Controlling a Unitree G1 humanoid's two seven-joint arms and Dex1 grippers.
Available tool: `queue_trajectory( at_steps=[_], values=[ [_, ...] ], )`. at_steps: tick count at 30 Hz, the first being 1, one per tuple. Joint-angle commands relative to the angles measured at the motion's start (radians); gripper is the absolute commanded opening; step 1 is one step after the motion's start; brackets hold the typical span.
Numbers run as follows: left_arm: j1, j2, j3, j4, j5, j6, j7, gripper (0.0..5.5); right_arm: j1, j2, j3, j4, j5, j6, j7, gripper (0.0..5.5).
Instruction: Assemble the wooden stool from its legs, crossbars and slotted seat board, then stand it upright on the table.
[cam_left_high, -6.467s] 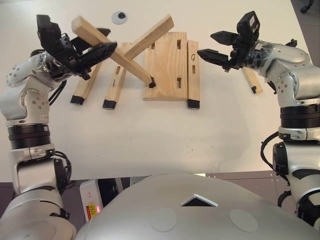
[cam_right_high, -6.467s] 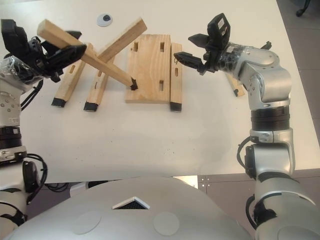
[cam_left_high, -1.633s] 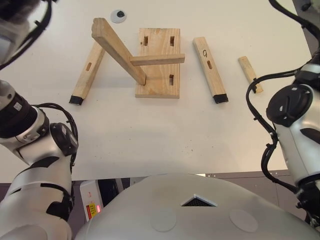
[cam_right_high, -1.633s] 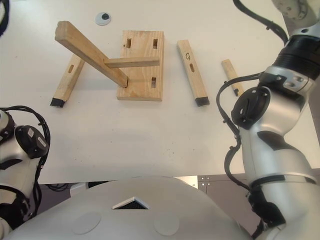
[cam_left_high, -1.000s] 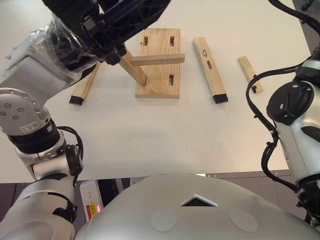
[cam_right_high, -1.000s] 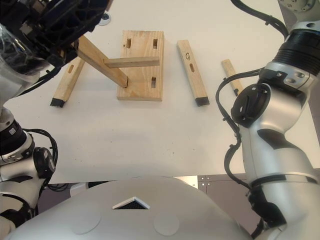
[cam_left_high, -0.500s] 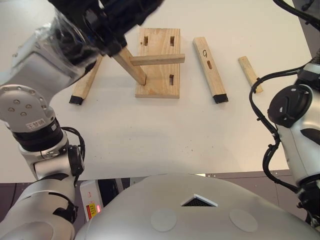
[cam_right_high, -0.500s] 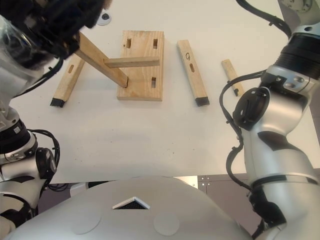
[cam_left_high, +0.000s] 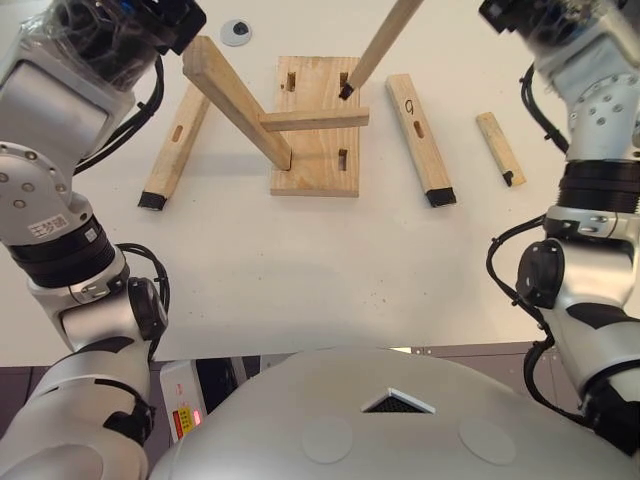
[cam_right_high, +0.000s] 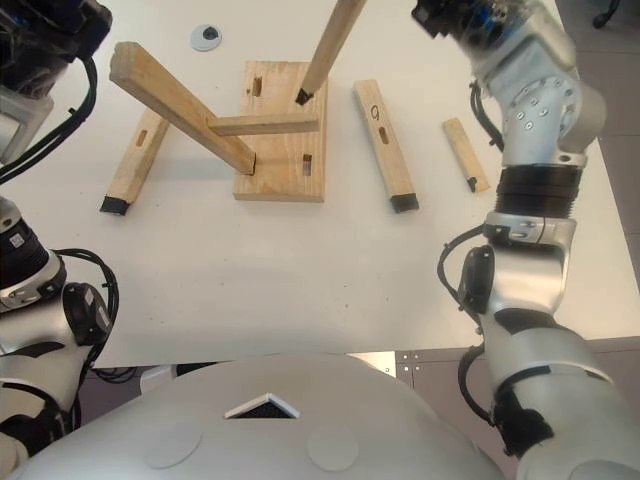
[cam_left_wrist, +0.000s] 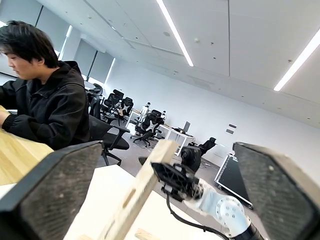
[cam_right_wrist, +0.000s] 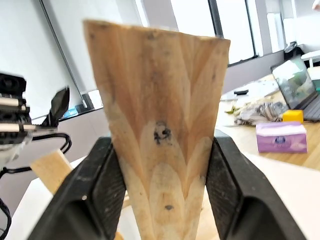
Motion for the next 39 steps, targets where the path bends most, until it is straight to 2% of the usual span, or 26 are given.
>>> queue_trajectory(
  at_steps=[1, 12, 19, 23, 29, 39],
  values=[
    [0.0, 0.008, -0.003, 0.018, 0.029, 0.005, 0.001, 5.4, 0.041, 0.033, 0.013, 0.023, -0.011, -0.008, 0.039, 2.04],
    [0.046, -0.021, -0.001, 0.02, 0.061, -0.006, 0.015, 5.4, 0.045, -0.039, 0.045, 0.025, -0.056, 0.046, 0.147, 2.04],
    [0.068, -0.041, 0.013, 0.025, 0.075, -0.016, 0.02, 5.4, 0.044, -0.111, 0.132, 0.063, -0.168, -0.001, 0.255, 2.03],
    [0.085, -0.05, 0.013, 0.017, 0.073, -0.017, 0.027, 5.4, 0.007, -0.144, 0.197, 0.012, -0.232, -0.072, 0.31, 2.03],
    [0.107, -0.058, -0.001, 0.042, 0.104, -0.01, 0.063, 5.4, -0.055, -0.16, 0.274, -0.065, -0.263, -0.062, 0.375, 2.03],
    [0.139, -0.082, -0.019, 0.035, 0.132, -0.022, 0.09, 5.4, -0.06, -0.173, 0.283, -0.053, -0.289, -0.058, 0.413, 2.03]
  ],
)
